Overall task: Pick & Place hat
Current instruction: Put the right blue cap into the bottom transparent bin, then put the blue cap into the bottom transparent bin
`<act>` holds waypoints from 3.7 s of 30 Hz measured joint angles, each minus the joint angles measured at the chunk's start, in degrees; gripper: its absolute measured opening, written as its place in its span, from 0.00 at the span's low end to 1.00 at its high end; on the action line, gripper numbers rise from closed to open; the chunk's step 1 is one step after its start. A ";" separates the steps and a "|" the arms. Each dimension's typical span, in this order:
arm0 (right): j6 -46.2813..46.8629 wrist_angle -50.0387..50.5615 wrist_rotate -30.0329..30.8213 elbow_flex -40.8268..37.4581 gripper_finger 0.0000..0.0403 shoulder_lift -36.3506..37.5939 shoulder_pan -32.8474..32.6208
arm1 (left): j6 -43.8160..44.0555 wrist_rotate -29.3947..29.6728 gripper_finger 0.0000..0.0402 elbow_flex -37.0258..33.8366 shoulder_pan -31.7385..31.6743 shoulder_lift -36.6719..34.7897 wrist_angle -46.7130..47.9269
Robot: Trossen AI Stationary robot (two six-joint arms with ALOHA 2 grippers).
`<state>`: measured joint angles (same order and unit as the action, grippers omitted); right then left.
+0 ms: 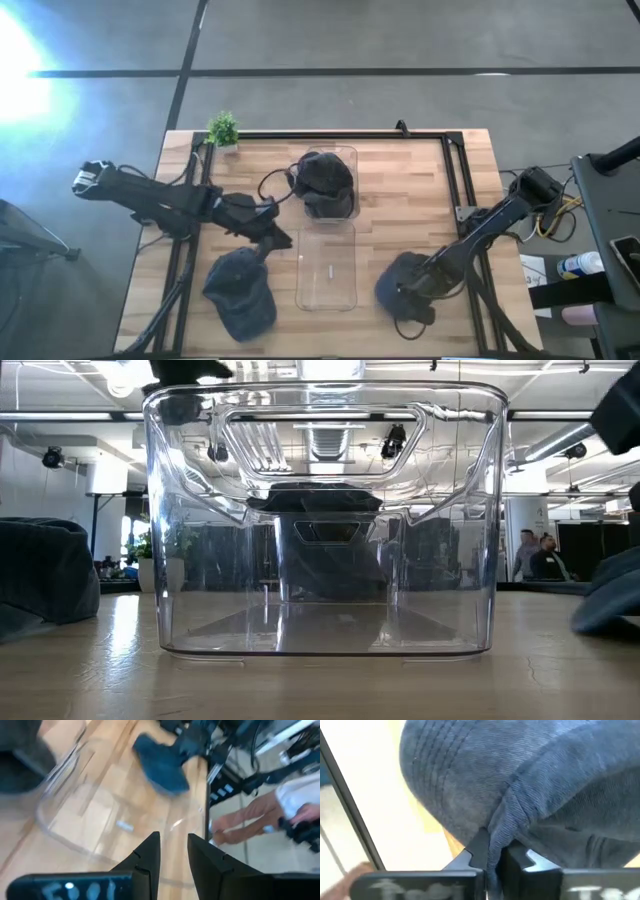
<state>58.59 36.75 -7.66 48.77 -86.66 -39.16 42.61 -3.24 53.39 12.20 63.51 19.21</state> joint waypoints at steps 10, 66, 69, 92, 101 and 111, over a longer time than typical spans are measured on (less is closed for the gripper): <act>10.96 0.37 5.11 9.03 0.03 7.99 1.81 | -0.62 0.23 0.23 0.00 4.06 -5.98 18.79; 2.45 -27.33 11.56 21.65 0.50 -12.17 17.45 | 16.54 -3.20 0.23 -18.31 21.60 -6.28 18.55; -0.70 -21.45 10.62 23.99 0.50 -12.06 17.42 | 13.38 1.74 0.23 -13.51 21.62 -5.98 23.90; -10.34 -5.16 15.44 18.56 0.50 -6.68 14.99 | 7.96 15.84 0.24 2.86 19.37 4.56 55.63; -15.70 -5.17 12.93 17.25 0.50 -4.72 12.65 | -36.64 15.68 0.35 2.63 18.36 9.88 32.52; -15.28 -2.51 11.54 17.33 0.50 -4.83 10.80 | -52.14 6.10 0.40 2.80 13.14 19.83 32.88</act>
<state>43.31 34.24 3.88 66.11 -91.48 -28.36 -9.53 2.87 56.19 25.34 83.34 52.09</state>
